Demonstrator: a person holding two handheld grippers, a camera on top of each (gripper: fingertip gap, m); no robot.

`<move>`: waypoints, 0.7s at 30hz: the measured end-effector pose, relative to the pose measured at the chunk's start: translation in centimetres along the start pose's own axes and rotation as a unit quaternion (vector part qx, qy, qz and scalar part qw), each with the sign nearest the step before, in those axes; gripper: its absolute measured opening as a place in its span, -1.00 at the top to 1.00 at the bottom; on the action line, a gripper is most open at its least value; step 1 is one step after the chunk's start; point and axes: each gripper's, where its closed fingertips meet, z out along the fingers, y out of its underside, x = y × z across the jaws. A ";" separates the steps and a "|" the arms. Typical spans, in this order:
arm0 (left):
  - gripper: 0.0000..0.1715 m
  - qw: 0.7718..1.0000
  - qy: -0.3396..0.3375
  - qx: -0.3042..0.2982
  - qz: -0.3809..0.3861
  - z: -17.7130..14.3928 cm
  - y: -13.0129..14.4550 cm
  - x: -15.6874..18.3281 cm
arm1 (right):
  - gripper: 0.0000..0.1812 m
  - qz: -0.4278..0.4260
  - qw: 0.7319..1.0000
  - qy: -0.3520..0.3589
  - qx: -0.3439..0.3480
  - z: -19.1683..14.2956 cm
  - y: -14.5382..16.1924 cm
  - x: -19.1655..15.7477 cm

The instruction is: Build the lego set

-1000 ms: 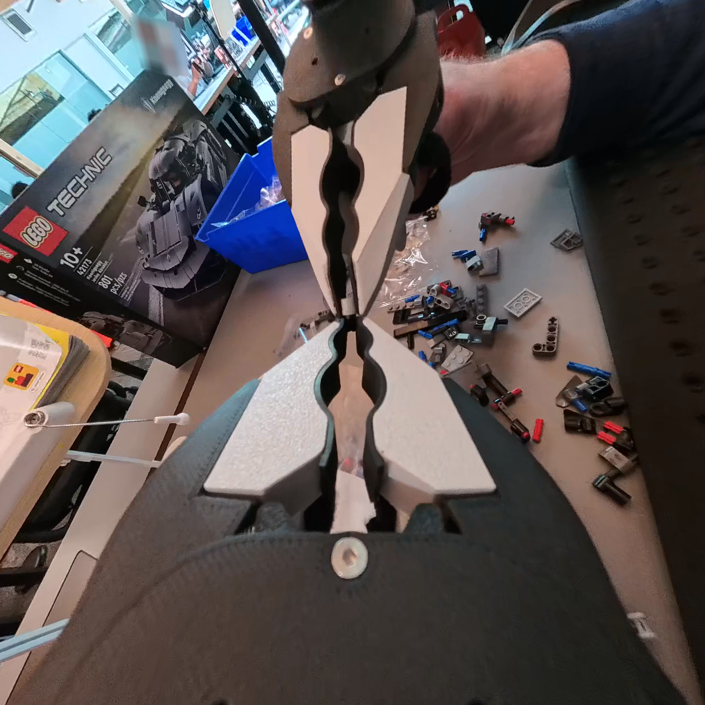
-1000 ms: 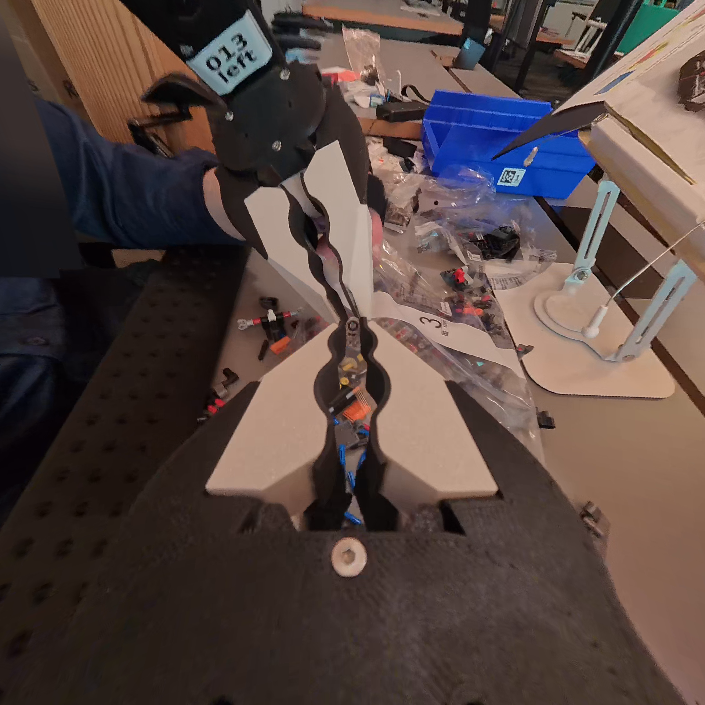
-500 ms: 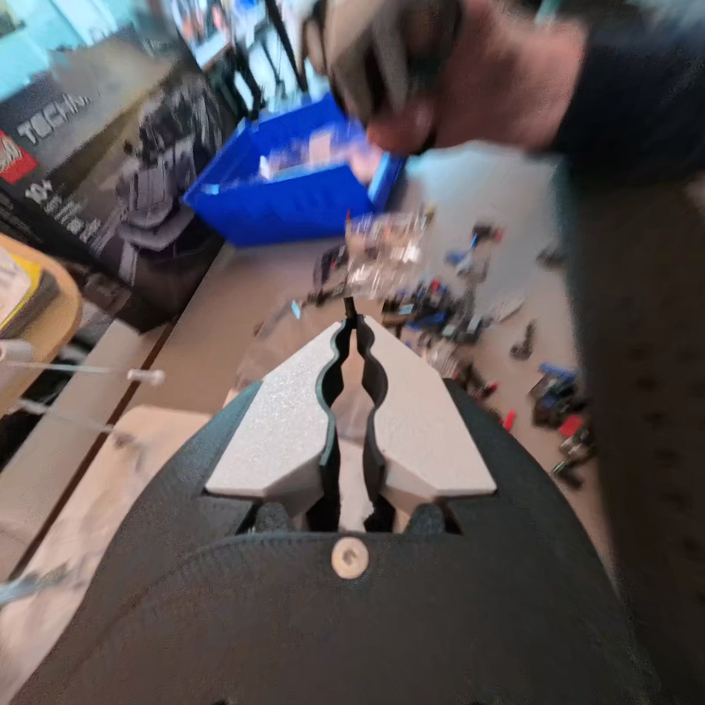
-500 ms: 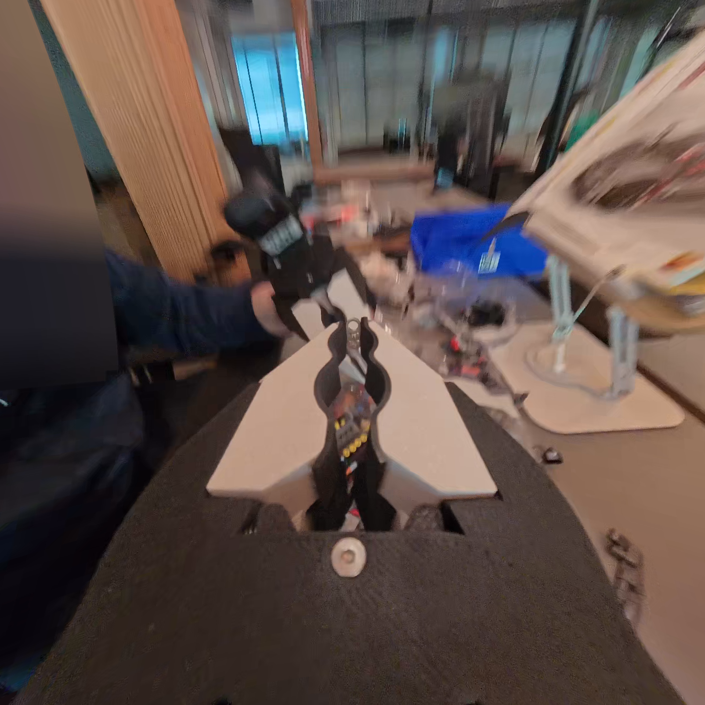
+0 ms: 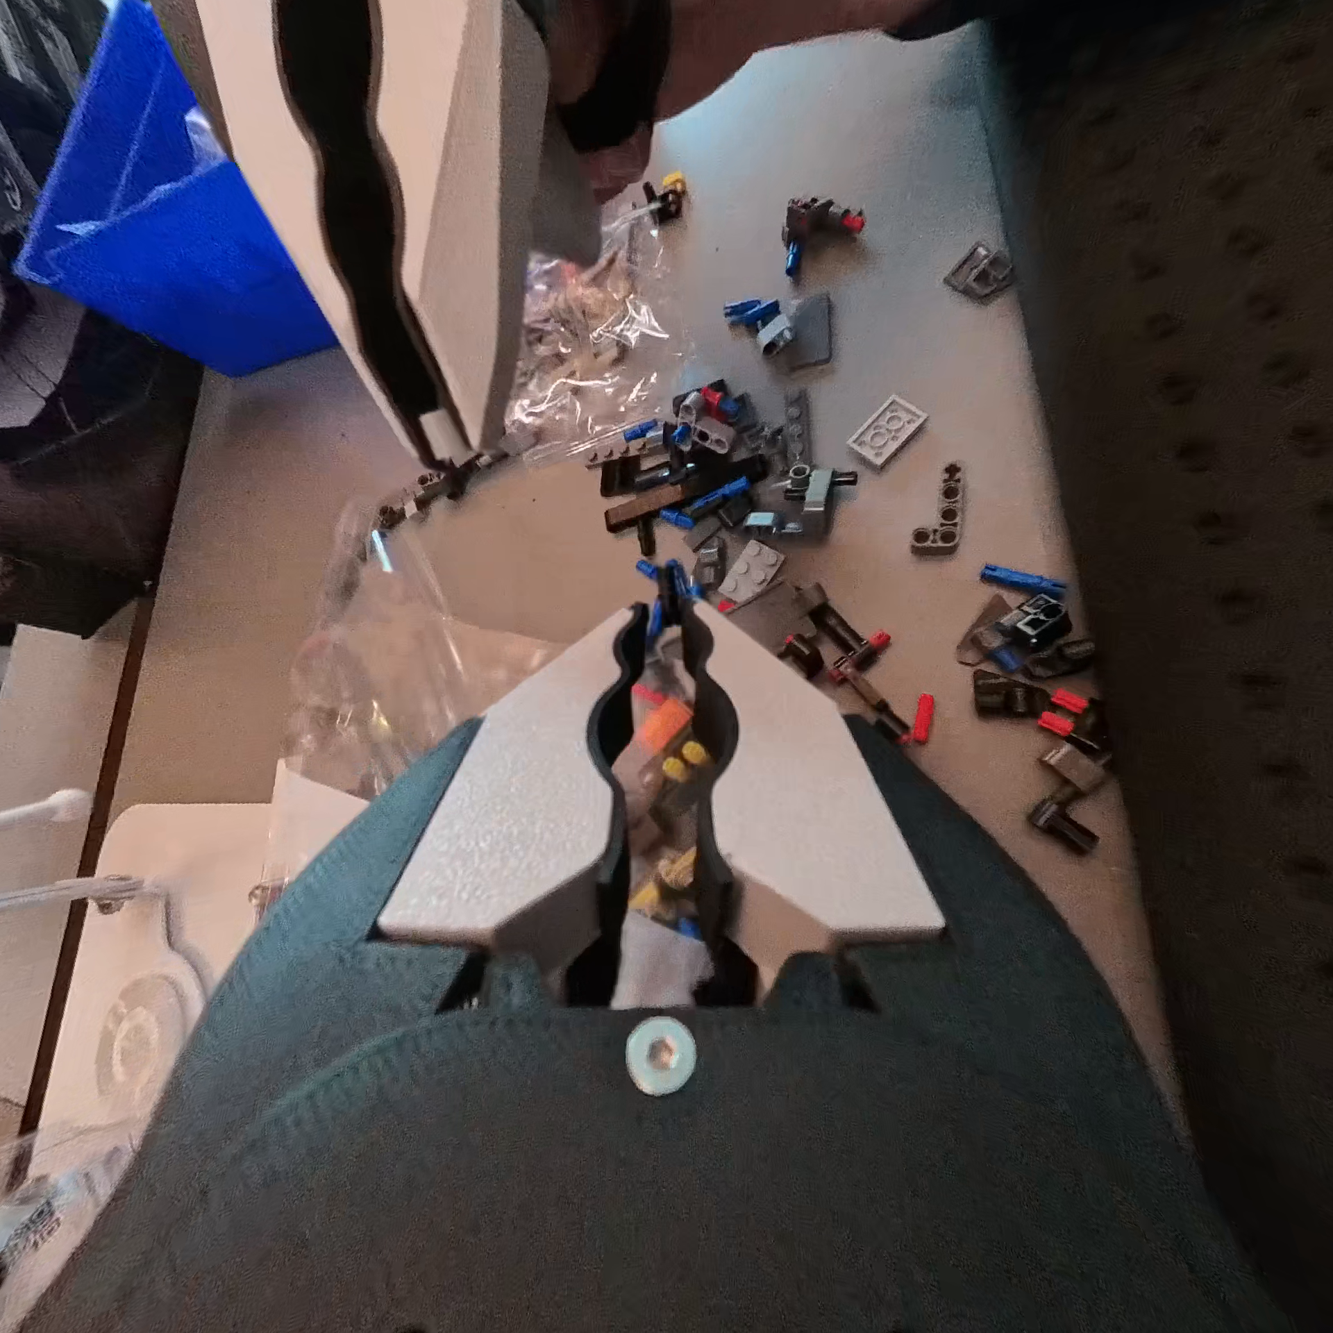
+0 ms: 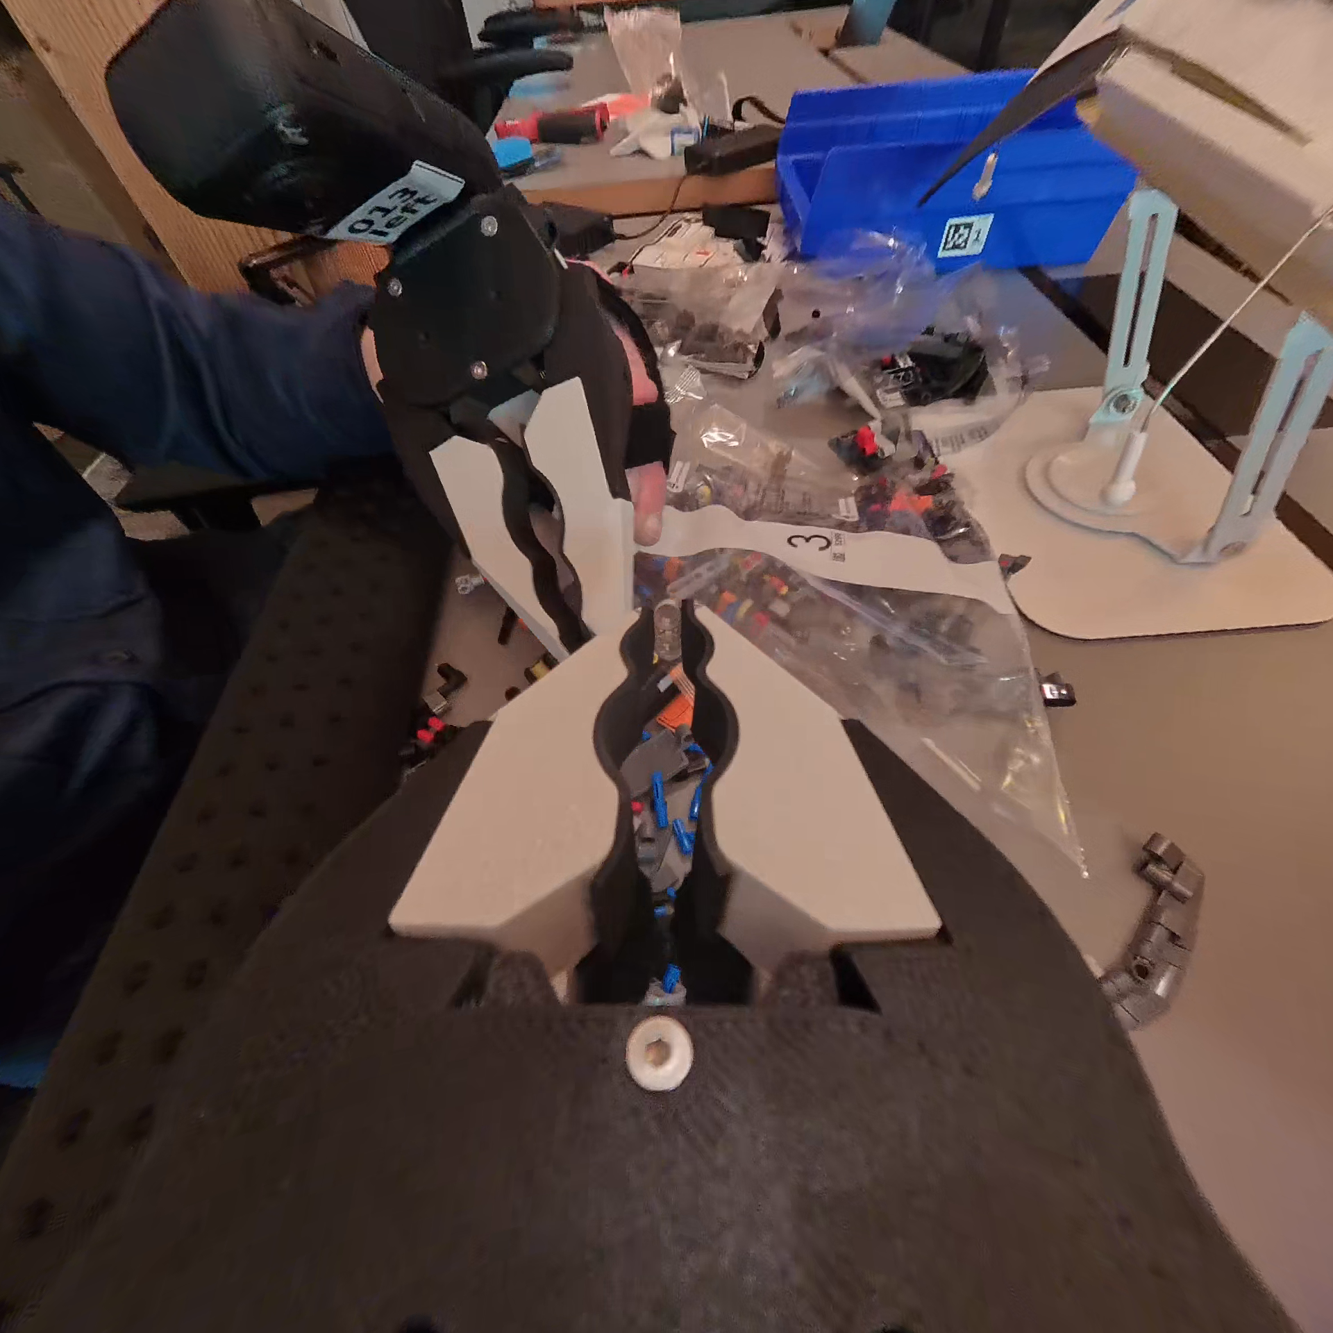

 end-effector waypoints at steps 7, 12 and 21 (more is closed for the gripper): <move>0.72 1.000 -0.018 0.001 -0.009 0.3 0.1 -0.6 | 0.96 0.065 0.997 -0.049 0.012 0.4 0.4 -0.1; 0.62 0.991 -0.121 0.054 -0.004 -1.4 -2.0 -3.6 | 0.96 0.117 0.989 -0.088 0.032 0.3 0.0 -0.4; 0.65 0.967 -0.233 0.045 0.093 -2.0 -3.7 -4.6 | 0.96 0.202 0.968 -0.136 0.060 1.0 -0.5 -0.7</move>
